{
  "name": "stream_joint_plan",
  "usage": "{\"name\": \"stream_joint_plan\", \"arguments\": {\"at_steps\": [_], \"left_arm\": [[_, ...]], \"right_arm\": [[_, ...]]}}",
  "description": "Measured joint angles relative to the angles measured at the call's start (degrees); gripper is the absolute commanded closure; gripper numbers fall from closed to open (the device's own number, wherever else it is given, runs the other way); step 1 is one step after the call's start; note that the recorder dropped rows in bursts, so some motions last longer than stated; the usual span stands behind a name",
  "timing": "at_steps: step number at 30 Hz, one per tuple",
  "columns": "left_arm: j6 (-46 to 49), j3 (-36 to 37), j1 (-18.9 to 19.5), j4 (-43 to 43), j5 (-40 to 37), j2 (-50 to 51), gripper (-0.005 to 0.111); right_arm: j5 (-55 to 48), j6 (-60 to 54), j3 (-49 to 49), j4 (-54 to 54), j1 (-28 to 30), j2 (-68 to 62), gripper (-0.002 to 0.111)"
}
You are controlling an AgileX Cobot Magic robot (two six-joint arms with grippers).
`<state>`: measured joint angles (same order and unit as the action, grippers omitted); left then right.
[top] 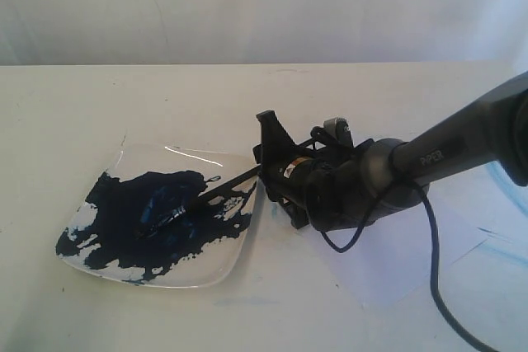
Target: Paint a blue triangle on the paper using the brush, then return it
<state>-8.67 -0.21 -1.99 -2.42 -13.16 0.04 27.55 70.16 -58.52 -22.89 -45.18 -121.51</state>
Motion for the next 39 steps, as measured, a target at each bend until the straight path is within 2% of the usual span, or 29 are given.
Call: {"name": "stream_joint_plan", "arguments": {"at_steps": [25,39], "left_arm": [[0.0,0.0,0.0,0.0,0.0,0.0,0.107],[0.0,0.0,0.0,0.0,0.0,0.0,0.107]], "right_arm": [[-1.33,-0.11,-0.23,-0.11,0.21,0.0,0.105],[-1.44,-0.11,-0.23,-0.11,0.21,0.0,0.106]]}}
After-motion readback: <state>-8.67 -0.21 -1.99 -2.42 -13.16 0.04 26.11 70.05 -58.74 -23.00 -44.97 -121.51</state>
